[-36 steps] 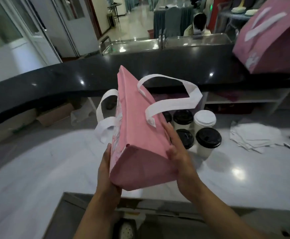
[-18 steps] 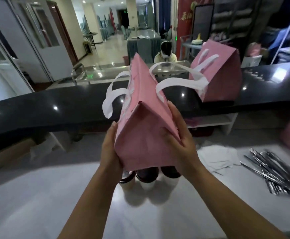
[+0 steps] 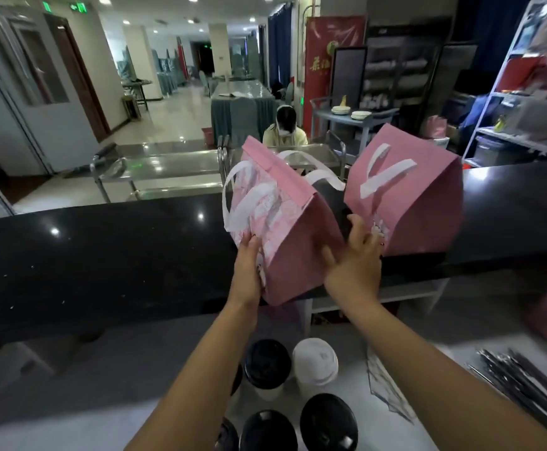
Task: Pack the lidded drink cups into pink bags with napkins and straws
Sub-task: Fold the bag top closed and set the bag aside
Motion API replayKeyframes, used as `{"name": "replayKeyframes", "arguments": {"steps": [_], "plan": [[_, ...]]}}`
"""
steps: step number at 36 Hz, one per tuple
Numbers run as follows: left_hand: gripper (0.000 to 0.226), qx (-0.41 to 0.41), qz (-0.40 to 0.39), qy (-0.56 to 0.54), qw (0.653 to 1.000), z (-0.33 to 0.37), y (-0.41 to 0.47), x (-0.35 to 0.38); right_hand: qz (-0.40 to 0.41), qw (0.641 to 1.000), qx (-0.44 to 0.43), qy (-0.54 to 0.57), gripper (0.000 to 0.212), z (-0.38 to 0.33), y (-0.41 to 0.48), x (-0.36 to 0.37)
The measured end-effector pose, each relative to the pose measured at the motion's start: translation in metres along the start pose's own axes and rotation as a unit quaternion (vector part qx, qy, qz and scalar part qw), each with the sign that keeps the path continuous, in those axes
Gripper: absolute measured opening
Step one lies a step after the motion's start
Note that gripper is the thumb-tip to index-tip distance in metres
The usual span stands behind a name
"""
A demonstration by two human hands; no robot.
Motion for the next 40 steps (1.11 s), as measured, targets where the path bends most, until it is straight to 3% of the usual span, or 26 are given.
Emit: {"name": "replayKeyframes", "arguments": {"steps": [6,8,10,12,14,17,20,24,40], "plan": [[0.027,0.0,-0.014,0.032,0.999,-0.016,0.004,0.02,-0.015,0.97,0.063,0.236,0.031,0.027,0.019,0.001],[0.015,0.031,0.051,0.054,0.997,-0.012,0.006,0.015,-0.045,0.948,0.073,0.305,0.021,0.036,0.02,0.002],[0.021,0.063,0.143,0.077,0.985,-0.007,0.014,0.001,-0.079,0.927,0.066,0.36,0.02,0.046,0.019,0.003],[0.02,0.079,0.219,0.079,0.969,-0.002,0.025,-0.016,-0.109,0.924,0.061,0.361,0.025,0.058,0.016,0.005],[0.034,0.068,0.252,0.101,0.96,0.004,0.039,-0.031,-0.13,0.928,0.061,0.344,0.035,0.069,0.013,0.007],[0.056,0.026,0.208,0.116,0.971,0.013,0.063,-0.039,-0.136,0.928,0.054,0.344,0.037,0.069,0.024,0.004],[0.041,0.03,0.147,0.066,0.986,0.024,0.076,-0.035,-0.116,0.921,0.063,0.366,0.025,0.065,0.044,0.002],[0.024,0.075,0.174,0.051,0.981,0.035,0.07,-0.032,-0.072,0.925,0.076,0.365,0.015,0.068,0.063,0.005],[0.015,0.102,0.192,0.104,0.971,0.044,0.078,-0.047,-0.07,0.915,0.11,0.382,0.012,0.065,0.083,0.024]]}}
Point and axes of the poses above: each hand's wrist, its own y-axis towards the middle knuckle, its own x-axis out of the palm, z = x × y, the point moved 3 cm from there along y, towards the middle knuckle, and after that the axes turned 4 degrees about -x, right-handed, at the moved point
